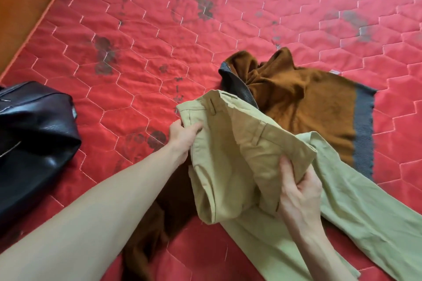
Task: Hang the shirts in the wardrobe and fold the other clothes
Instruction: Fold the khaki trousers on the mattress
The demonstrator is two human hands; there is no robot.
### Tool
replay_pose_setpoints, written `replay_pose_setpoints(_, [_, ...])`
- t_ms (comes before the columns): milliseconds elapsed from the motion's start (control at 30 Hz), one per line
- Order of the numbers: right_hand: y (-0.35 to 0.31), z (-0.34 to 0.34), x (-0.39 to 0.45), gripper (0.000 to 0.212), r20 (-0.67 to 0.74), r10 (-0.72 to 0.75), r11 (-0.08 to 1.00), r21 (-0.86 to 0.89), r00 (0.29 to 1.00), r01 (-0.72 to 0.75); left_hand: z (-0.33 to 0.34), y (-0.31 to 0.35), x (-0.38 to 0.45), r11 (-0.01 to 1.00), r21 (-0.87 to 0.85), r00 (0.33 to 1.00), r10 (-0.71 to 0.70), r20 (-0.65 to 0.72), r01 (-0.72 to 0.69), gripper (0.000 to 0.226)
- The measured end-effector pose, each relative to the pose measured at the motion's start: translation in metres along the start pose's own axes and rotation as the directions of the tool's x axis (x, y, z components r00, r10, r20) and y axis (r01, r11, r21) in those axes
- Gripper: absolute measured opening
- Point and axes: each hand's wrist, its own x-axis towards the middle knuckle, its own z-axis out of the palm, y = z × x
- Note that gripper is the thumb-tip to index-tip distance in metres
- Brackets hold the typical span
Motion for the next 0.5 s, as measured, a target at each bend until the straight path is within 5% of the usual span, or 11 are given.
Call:
replay_pose_setpoints(133, [-0.023,-0.033,-0.003,0.015,-0.117,-0.014,1.0,-0.009,0.993,0.013,-0.012,0.028,-0.037,0.997,0.069,0.998,0.042,0.051,-0.045,0.029])
replay_pose_setpoints(267, [-0.069,-0.068,-0.021,0.013,-0.205,-0.006,1.0,-0.021,0.979,0.002,-0.032,0.084,-0.1,0.955,0.174,0.966,0.218,0.142,-0.241,0.01])
replay_pose_setpoints(367, [-0.128,-0.103,-0.045,0.032,-0.256,0.006,0.999,-0.03,0.967,-0.014,-0.044,0.142,-0.167,0.926,0.144,0.92,0.309,0.243,-0.349,0.015])
replay_pose_setpoints(500, [-0.21,-0.164,-0.083,0.025,-0.338,-0.086,0.996,-0.066,0.937,0.068,-0.064,0.216,-0.263,0.886,0.064,0.853,0.419,0.312,-0.458,0.015])
